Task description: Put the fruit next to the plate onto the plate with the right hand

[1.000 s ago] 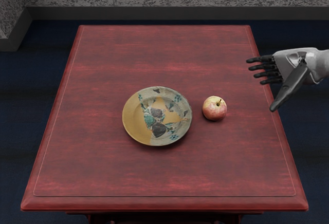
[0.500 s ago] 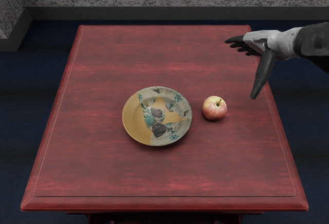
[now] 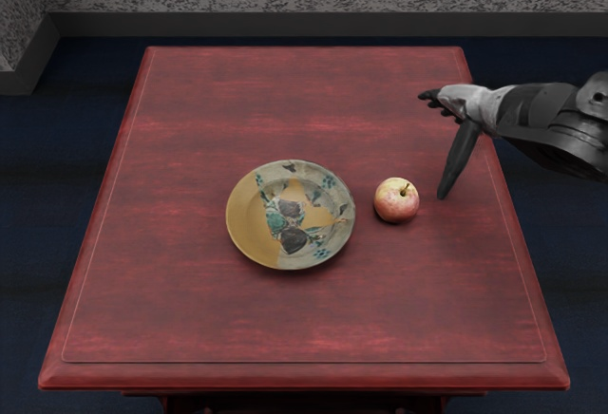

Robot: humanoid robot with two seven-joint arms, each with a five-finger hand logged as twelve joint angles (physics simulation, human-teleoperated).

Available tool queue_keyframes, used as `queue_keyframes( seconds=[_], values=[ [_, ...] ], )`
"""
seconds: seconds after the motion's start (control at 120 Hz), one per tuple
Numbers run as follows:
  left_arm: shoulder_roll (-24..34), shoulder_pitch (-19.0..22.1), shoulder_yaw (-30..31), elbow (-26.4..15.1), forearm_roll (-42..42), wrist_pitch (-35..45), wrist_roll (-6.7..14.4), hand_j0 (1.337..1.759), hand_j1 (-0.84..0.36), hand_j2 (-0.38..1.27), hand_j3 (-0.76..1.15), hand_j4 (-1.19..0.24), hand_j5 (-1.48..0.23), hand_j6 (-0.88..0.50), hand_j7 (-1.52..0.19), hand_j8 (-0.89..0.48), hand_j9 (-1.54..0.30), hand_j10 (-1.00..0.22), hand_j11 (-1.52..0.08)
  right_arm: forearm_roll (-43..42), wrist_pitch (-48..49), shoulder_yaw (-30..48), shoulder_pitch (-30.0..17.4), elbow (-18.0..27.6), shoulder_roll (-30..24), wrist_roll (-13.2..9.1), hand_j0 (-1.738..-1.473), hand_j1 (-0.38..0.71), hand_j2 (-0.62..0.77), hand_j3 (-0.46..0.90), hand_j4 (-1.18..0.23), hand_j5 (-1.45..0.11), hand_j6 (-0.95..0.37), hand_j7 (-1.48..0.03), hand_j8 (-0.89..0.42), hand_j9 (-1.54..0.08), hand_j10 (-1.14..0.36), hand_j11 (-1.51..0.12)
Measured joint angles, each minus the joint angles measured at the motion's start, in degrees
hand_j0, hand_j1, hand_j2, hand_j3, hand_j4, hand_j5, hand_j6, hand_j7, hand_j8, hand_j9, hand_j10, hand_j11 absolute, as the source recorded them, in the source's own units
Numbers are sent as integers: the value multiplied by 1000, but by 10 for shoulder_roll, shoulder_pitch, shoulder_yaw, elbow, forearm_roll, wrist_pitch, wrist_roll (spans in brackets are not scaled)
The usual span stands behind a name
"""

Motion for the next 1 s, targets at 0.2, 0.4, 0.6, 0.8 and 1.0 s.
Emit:
queue_keyframes(
  seconds=[0.2,0.4,0.6,0.8,1.0],
  values=[
    [0,0,0,0,0,0,0,1658,337,2,0,-10,-13,-11,-13,-10,-13,-10,-13,5,-94,-71,34,2,87,0,-1658,-349,1,0,-2,0,-3,0,-2,0,-2,0],
    [0,0,1,0,0,0,0,1658,337,2,0,-10,-13,-11,-13,-10,-13,-10,-13,5,-126,-112,44,2,136,0,-1658,-349,1,0,-1,0,-2,0,-2,0,-1,0],
    [0,0,0,0,0,0,0,1658,337,2,0,-10,-13,-11,-13,-10,-13,-10,-13,5,-152,-129,37,1,162,0,-1658,-349,1,0,-1,0,-2,0,-1,0,-1,0],
    [0,0,0,0,0,0,0,1658,337,2,0,-10,-13,-11,-13,-10,-13,-10,-13,3,-208,-132,9,-7,176,0,-1658,-349,1,0,-1,-1,-2,0,-1,0,-1,0],
    [0,0,0,0,0,0,0,1658,337,2,0,-10,-13,-11,-13,-10,-13,-10,-13,2,-219,-133,-14,-7,187,0,-1658,-316,-5,0,-29,-37,-30,-37,-29,-37,-29,-37]
  ],
)
